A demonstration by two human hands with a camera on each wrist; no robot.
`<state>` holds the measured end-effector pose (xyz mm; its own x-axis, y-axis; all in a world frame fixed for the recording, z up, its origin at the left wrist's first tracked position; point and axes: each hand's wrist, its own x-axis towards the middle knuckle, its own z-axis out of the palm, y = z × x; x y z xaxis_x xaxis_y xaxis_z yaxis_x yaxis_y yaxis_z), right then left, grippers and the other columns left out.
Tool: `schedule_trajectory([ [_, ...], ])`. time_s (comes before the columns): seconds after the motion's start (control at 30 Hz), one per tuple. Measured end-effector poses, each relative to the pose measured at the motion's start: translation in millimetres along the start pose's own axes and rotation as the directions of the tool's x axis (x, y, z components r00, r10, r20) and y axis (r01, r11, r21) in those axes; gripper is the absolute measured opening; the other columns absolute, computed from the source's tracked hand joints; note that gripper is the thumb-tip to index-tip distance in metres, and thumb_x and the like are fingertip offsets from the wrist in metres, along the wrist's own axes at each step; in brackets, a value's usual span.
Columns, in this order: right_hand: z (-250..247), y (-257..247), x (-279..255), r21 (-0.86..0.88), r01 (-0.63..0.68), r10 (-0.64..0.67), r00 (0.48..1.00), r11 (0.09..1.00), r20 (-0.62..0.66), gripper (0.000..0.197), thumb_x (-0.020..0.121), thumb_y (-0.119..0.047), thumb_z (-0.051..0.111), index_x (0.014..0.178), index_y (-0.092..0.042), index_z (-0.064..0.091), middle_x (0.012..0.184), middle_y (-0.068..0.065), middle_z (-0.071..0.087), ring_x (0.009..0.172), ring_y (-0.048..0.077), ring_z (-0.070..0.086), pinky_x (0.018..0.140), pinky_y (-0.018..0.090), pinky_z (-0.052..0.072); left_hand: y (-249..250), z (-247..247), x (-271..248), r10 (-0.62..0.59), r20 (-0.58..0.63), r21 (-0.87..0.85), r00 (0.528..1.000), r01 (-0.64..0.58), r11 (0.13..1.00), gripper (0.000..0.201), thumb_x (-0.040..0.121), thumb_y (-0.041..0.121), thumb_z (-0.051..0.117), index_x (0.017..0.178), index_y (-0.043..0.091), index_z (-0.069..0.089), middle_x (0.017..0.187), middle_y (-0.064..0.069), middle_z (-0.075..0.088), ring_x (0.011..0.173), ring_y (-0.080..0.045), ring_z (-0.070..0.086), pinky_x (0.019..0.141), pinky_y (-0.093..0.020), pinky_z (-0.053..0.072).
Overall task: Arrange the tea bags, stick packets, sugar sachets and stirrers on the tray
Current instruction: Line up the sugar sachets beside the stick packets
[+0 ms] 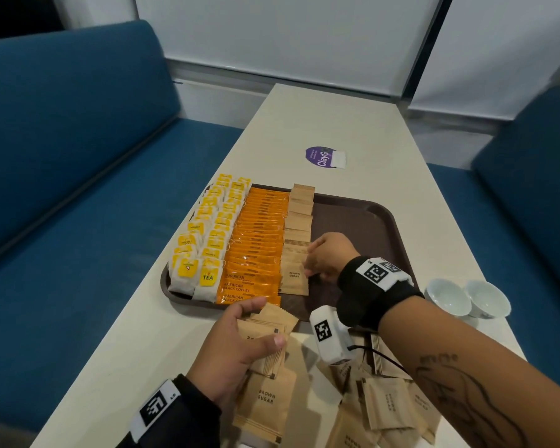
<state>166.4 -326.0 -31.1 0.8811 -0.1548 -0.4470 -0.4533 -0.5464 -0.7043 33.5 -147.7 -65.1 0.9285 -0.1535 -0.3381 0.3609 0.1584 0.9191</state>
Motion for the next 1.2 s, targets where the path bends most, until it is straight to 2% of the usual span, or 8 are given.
schedule_trajectory([
  [0.07,-1.7,-3.7,-7.5,-0.014,-0.016,0.016,1.0,1.0,-0.007,0.013,0.085,-0.001,0.063,0.086,-0.012,0.056,0.091,0.006,0.066,0.078,0.016,0.066,0.068,0.027,0.056,0.7,1.0,1.1,0.005,0.002,0.004,1.0,-0.005,1.0,0.058,0.066,-0.007,0.075,0.112,0.023,0.057,0.108,-0.004,0.065,0.095,-0.025,0.067,0.077,-0.037,0.056],
  [0.2,-13.0,-5.2,-46.7,0.08,0.109,-0.104,0.993,0.991,-0.063,0.019,0.087,-0.009,0.064,0.104,-0.012,0.057,0.092,0.002,0.061,0.072,0.009,0.06,0.049,0.014,0.044,4.5,2.9,1.1,0.02,0.013,0.009,1.0,-0.021,1.0,0.059,0.066,-0.003,0.077,0.112,0.028,0.055,0.112,-0.003,0.064,0.099,-0.024,0.066,0.081,-0.04,0.056],
  [0.3,-16.5,6.4,-89.2,0.168,0.094,-0.119,0.982,0.981,0.145,0.015,0.086,-0.023,0.066,0.095,-0.012,0.061,0.086,0.004,0.065,0.064,0.01,0.058,0.043,0.013,0.042,7.8,10.5,-1.2,0.04,0.025,0.006,0.999,-0.04,0.999,0.063,0.064,-0.005,0.077,0.115,0.025,0.055,0.112,-0.004,0.066,0.099,-0.024,0.066,0.086,-0.042,0.054],
  [0.43,-11.2,32.4,-117.7,0.113,0.066,-0.1,0.938,0.991,0.331,0.02,0.084,-0.023,0.07,0.093,-0.006,0.065,0.061,-0.002,0.064,0.049,0.005,0.056,0.041,0.017,0.034,8.7,27.4,-9.2,0.065,0.094,0.023,0.993,-0.067,0.998,0.066,0.066,-0.01,0.075,0.118,0.024,0.055,0.109,-0.004,0.067,0.095,-0.021,0.068,0.074,-0.032,0.057],
  [0.6,-14.2,55.6,-129.7,0.368,0.06,-0.133,0.975,0.928,0.175,0.008,0.086,-0.009,0.066,0.08,-0.009,0.061,0.06,0.001,0.063,0.046,0.007,0.051,0.036,0.017,0.032,2.4,41.0,-17.5,0.082,0.123,0.039,0.989,-0.087,0.995,0.062,0.065,-0.008,0.076,0.115,0.024,0.057,0.109,-0.001,0.066,0.096,-0.019,0.067,0.074,-0.031,0.056],
  [0.8,-22.9,71.4,-133.2,0.54,0.047,-0.081,0.996,0.84,0.039,0.006,0.09,-0.008,0.061,0.09,-0.002,0.061,0.068,0.008,0.069,0.044,0.008,0.052,0.034,0.016,0.033,-8.1,46.1,-17.2,0.056,0.099,0.009,0.994,-0.057,0.998,0.059,0.066,-0.009,0.074,0.112,0.023,0.057,0.109,-0.009,0.068,0.095,-0.027,0.068,0.074,-0.037,0.054],
  [1.03,-17.4,73.1,-132.2,0.548,-0.003,-0.052,0.995,0.836,0.085,0.014,0.084,0.003,0.065,0.096,-0.002,0.062,0.081,0.012,0.069,0.051,0.009,0.058,0.04,0.018,0.039,-7.9,45.5,-19.6,0.066,0.061,-0.032,0.996,-0.065,0.997,0.055,0.067,-0.01,0.073,0.11,0.021,0.057,0.107,-0.01,0.068,0.098,-0.03,0.066,0.083,-0.045,0.054],
  [1.2,-19.1,50.7,-117.6,0.429,0.131,-0.112,0.991,0.894,-0.069,0.008,0.09,-0.009,0.06,0.096,-0.013,0.061,0.094,0.007,0.066,0.065,0.01,0.058,0.044,0.014,0.044,-7.9,33.8,-17.2,0.052,-0.002,-0.061,0.999,-0.052,0.997,0.054,0.068,-0.009,0.073,0.111,0.019,0.058,0.104,-0.012,0.068,0.096,-0.031,0.066,0.084,-0.046,0.053],
])
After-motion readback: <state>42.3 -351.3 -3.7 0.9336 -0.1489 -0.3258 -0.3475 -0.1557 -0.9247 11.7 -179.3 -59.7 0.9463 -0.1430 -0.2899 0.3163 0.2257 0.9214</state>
